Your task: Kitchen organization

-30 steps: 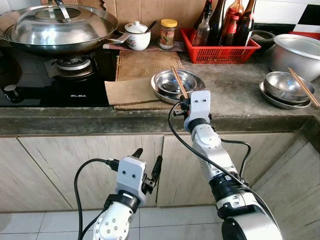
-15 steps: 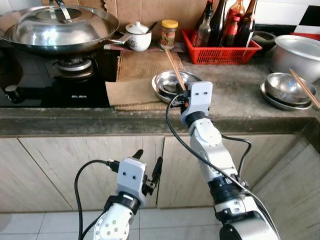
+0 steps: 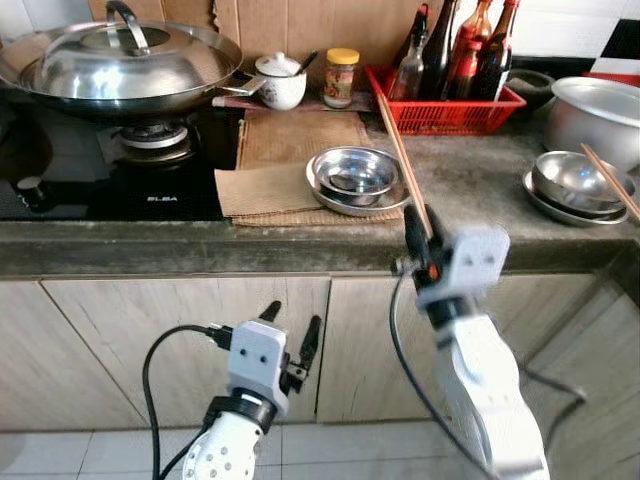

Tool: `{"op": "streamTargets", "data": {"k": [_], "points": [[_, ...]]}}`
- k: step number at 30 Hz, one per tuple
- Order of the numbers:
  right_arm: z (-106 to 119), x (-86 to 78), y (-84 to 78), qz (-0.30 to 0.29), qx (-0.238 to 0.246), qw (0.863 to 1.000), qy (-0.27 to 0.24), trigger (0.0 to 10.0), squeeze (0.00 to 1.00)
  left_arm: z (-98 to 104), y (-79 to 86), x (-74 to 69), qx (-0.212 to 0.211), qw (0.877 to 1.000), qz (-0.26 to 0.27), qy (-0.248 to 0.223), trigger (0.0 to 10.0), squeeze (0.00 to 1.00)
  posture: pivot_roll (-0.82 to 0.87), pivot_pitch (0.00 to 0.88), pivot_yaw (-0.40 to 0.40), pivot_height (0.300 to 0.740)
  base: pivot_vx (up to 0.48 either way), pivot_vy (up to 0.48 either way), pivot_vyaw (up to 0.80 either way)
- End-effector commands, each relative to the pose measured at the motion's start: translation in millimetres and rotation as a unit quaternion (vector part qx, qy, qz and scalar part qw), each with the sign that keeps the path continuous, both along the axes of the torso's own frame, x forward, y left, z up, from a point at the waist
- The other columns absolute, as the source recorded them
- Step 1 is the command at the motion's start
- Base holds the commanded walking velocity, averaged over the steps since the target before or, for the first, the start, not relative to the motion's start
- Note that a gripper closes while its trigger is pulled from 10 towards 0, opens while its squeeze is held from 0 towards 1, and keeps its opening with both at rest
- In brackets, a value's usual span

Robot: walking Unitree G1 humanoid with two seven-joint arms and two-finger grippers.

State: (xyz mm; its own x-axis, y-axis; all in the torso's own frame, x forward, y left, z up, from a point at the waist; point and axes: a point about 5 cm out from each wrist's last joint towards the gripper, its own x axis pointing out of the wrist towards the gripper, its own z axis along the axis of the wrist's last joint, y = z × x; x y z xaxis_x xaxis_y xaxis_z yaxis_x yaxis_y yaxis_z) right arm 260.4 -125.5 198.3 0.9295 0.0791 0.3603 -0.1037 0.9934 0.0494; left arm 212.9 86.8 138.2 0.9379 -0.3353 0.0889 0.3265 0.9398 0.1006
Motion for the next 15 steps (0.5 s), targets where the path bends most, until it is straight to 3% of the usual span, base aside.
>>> {"op": "streamTargets", "data": {"k": [1, 7, 12, 15], "points": [[7, -9.3, 0.3, -0.006, -0.004, 1.0, -0.017, 10.0, 0.0, 4, 0.7, -2.2, 0.0, 1.0, -0.001, -0.012, 10.0, 0.0, 0.17, 0.054, -0.042, 0.74, 0.0, 0.0, 0.0], [-17, -30.8, -7.4, -0.037, -0.026, 0.999, 0.028, 10.0, 0.0, 4, 3.9, -4.5, -0.002, 1.0, 0.003, -0.01, 10.0, 0.0, 0.18, 0.044, -0.036, 0.74, 0.0, 0.0, 0.0], [-30, -40.7, -4.2, -0.038, -0.035, 0.997, 0.049, 10.0, 0.0, 0, 5.2, -4.0, -0.002, 1.0, 0.002, 0.0, 10.0, 0.0, 0.16, 0.034, -0.026, 0.74, 0.0, 0.0, -0.75], [-31, -42.9, -1.4, -0.04, -0.038, 0.997, 0.05, 10.0, 0.0, -3, 5.0, -2.8, -0.001, 1.0, -0.002, 0.008, 10.0, 0.0, 0.16, 0.028, -0.019, 0.74, 0.0, 0.435, -0.8]]}}
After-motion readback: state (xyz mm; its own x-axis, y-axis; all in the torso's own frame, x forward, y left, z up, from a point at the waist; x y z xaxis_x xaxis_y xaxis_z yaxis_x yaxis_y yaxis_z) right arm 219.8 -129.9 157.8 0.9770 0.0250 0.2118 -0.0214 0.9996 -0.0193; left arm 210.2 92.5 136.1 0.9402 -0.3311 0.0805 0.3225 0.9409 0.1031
